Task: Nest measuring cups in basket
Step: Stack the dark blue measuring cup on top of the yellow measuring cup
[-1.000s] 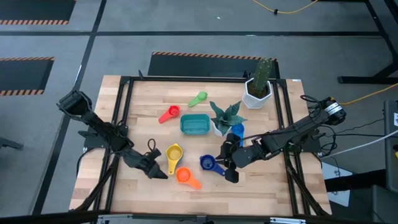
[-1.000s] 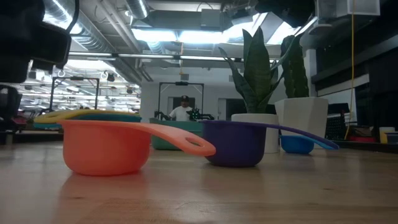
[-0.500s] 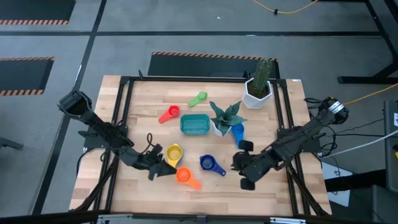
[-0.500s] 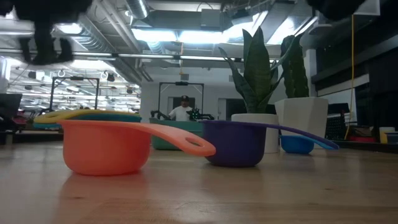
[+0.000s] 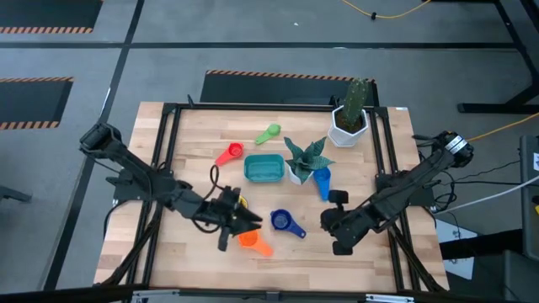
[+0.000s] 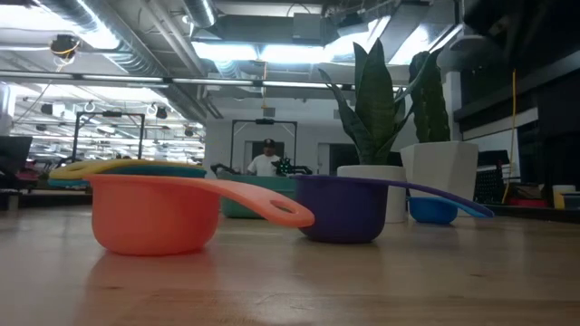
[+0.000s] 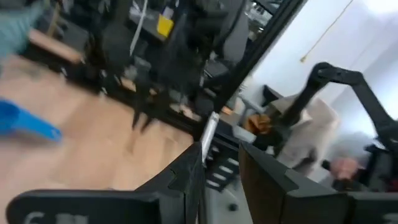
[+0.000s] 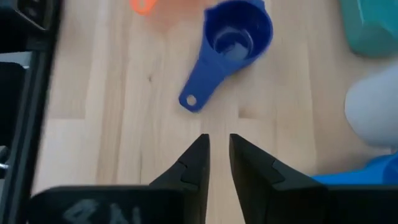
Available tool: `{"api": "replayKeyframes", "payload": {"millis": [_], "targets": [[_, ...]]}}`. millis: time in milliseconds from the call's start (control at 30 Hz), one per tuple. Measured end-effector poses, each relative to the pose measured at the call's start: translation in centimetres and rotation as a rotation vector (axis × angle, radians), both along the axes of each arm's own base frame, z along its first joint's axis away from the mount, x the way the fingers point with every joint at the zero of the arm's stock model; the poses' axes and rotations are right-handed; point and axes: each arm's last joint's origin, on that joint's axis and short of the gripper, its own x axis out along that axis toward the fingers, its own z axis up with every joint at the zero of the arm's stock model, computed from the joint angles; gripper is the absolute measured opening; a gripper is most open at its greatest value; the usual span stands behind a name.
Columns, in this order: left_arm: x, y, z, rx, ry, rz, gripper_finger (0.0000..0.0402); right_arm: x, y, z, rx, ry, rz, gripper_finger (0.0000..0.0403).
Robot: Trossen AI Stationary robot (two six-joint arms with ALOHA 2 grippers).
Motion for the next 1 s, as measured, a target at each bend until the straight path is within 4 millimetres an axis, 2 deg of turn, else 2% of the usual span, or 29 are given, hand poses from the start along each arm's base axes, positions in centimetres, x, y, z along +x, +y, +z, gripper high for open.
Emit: {"api": "replayKeyframes", "payload": {"millis": [200,367,600,767,1000], "targets": [[2.1,1.3,2.1,0.054,-0.046,0.066,0.0098,-0.4,-0.3,-1.4,0.019,0.026,-0.061,0.0066],[4.3,2.9,2.1,0.064,-0.026,0.106,0.0098,-0.4,-0.2,-1.9,0.045,0.02,-0.056,0.0066],[7.5,4.9,0.7,0.104,0.036,0.037,0.0098,-0.4,0.1,-2.0,0.132,0.077,-0.006,0.0066],[9.4,5.8,-1.3,0.135,0.066,-0.073,0.0098,-0.7,0.0,-1.9,0.143,0.11,0.011,0.0066],[11.3,6.9,-4.4,0.14,0.142,-0.09,0.011,-0.7,0.0,-1.8,0.124,0.103,0.03,0.0066]]}}
